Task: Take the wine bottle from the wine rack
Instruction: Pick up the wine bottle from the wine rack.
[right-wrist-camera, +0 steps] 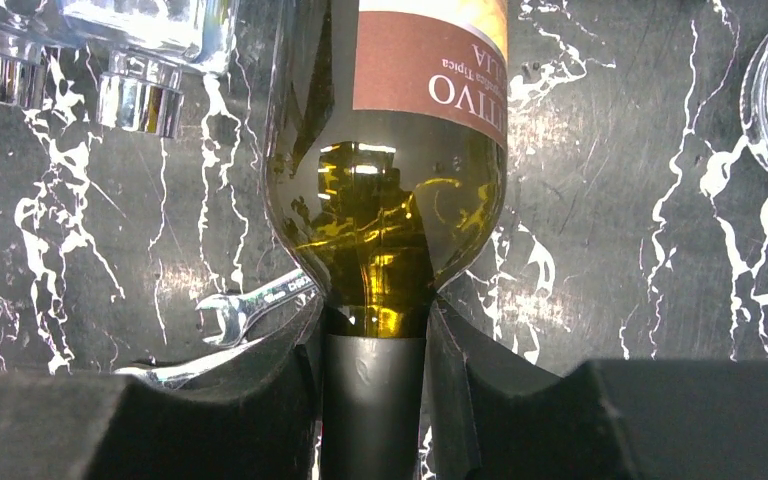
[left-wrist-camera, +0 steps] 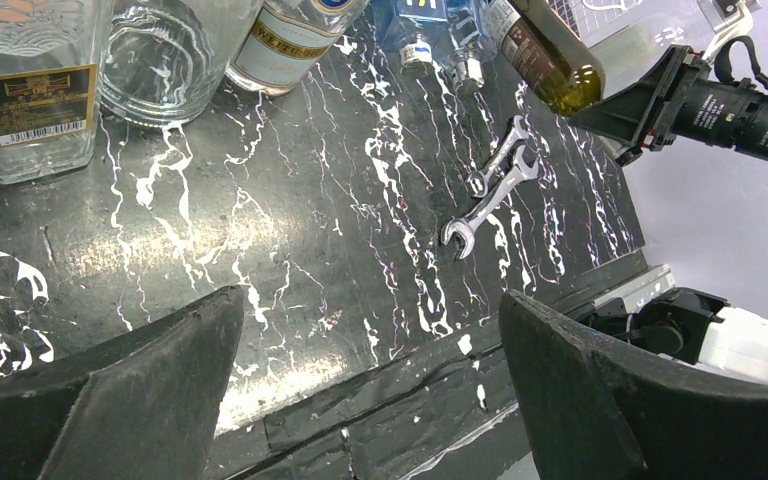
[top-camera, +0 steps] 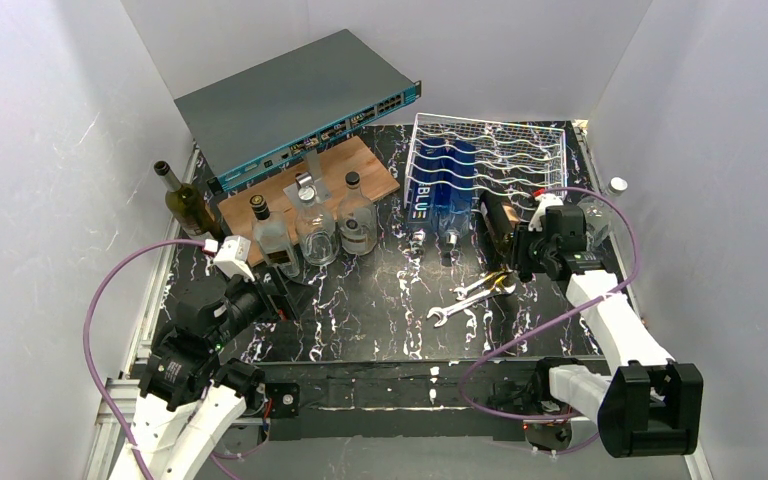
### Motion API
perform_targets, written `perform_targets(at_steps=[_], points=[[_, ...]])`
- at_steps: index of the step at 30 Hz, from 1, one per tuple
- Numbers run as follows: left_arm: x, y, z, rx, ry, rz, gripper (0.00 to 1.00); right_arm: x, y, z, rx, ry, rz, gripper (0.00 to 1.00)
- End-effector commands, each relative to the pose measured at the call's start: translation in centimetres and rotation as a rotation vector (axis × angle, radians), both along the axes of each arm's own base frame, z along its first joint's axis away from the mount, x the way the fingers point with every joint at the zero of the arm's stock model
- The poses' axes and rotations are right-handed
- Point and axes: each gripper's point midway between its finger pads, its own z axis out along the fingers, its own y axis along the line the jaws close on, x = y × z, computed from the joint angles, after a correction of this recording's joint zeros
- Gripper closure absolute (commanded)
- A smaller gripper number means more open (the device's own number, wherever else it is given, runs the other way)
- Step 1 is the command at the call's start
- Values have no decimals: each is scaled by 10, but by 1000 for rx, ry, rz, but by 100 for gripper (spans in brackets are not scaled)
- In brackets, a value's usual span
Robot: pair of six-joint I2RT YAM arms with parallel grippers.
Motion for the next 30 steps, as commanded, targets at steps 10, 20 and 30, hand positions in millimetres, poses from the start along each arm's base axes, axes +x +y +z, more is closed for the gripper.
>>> perform_targets(at_steps=[10,20,30], points=[[-6,-5,7,-14,-11,-40,2,-1,-3,77,-66,-193,91,99],[-8,-9,5,-18,-3,-71,2,-15,-10,85,-129,-192,127,99],[-10,-14,3,-15,5,-109,2,-32,-5,94,-143,-178,206,99]])
